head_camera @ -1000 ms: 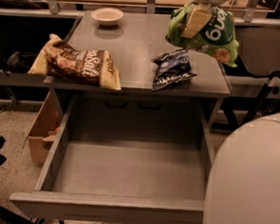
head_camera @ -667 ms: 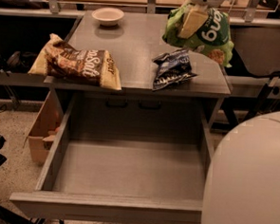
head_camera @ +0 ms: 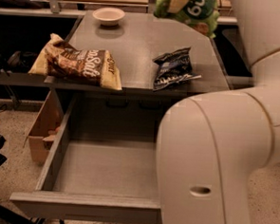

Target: Pick green rice chip bag from top drawer and place on counter

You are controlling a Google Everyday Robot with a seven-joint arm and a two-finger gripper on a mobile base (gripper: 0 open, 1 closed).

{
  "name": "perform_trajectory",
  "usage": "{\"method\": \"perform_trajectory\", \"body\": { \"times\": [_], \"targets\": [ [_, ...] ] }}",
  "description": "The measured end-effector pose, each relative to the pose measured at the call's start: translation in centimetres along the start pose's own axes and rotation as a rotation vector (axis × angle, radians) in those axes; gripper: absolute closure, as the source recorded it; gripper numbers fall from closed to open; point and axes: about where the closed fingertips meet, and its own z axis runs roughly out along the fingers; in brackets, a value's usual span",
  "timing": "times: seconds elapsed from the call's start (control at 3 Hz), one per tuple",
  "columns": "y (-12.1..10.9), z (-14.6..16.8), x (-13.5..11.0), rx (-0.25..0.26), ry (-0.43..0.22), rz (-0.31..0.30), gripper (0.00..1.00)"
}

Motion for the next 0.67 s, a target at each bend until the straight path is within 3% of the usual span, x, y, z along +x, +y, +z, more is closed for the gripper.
{"method": "perform_trajectory", "body": {
  "times": [0.33,0.67],
  "targets": [
    [-6.1,2.4,-1.7,0.194,0.053,-0.054,1.00],
    [-8.4,6.4,-3.1,0.280,0.081,-0.055,1.00]
  ]
}}
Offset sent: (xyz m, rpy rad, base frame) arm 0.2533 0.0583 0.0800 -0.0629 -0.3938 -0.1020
